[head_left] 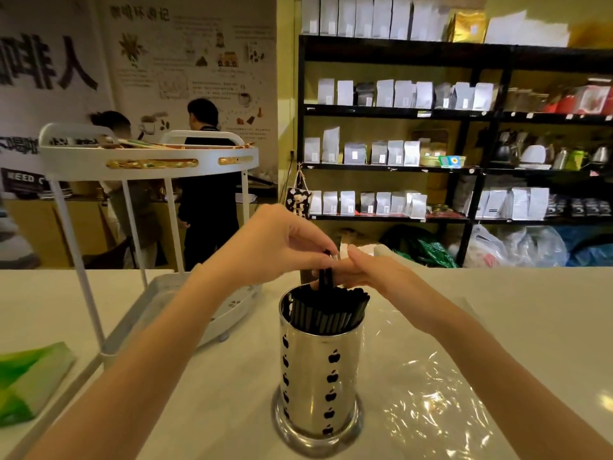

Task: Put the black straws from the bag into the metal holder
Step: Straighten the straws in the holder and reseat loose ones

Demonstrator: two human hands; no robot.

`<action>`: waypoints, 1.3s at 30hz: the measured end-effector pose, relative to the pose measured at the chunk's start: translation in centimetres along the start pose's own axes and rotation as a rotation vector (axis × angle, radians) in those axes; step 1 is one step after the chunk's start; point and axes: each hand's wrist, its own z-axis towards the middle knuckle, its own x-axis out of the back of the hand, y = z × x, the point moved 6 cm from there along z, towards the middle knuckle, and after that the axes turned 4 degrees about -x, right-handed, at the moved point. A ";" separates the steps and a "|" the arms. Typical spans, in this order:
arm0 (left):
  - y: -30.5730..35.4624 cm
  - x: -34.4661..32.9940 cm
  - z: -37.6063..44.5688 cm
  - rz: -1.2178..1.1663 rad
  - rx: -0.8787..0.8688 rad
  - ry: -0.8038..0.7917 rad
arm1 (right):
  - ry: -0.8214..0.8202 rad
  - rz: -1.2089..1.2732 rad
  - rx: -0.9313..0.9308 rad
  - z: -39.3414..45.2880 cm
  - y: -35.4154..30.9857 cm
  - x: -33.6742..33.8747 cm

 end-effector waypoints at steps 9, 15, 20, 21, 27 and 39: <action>-1.8 -2.5 -1.8 -0.056 0.106 -0.025 | -0.071 0.144 -0.048 -2.4 1.5 -1.3; -1.8 -3.0 -2.7 -0.174 0.211 -0.088 | -0.002 0.041 0.096 -4.2 -1.5 -0.5; -1.2 -2.5 -2.9 -0.179 0.178 -0.010 | 0.037 0.036 0.191 -3.3 0.0 0.2; -0.9 -2.4 -2.9 -0.176 0.152 0.004 | 0.113 0.010 0.249 -3.7 0.0 1.1; 1.5 -3.1 -3.5 -0.036 -0.025 0.004 | 0.282 -0.178 0.507 -6.1 -1.1 2.4; 1.1 -4.2 -4.3 0.024 0.041 0.070 | 0.352 -0.387 0.557 -6.2 -1.8 1.4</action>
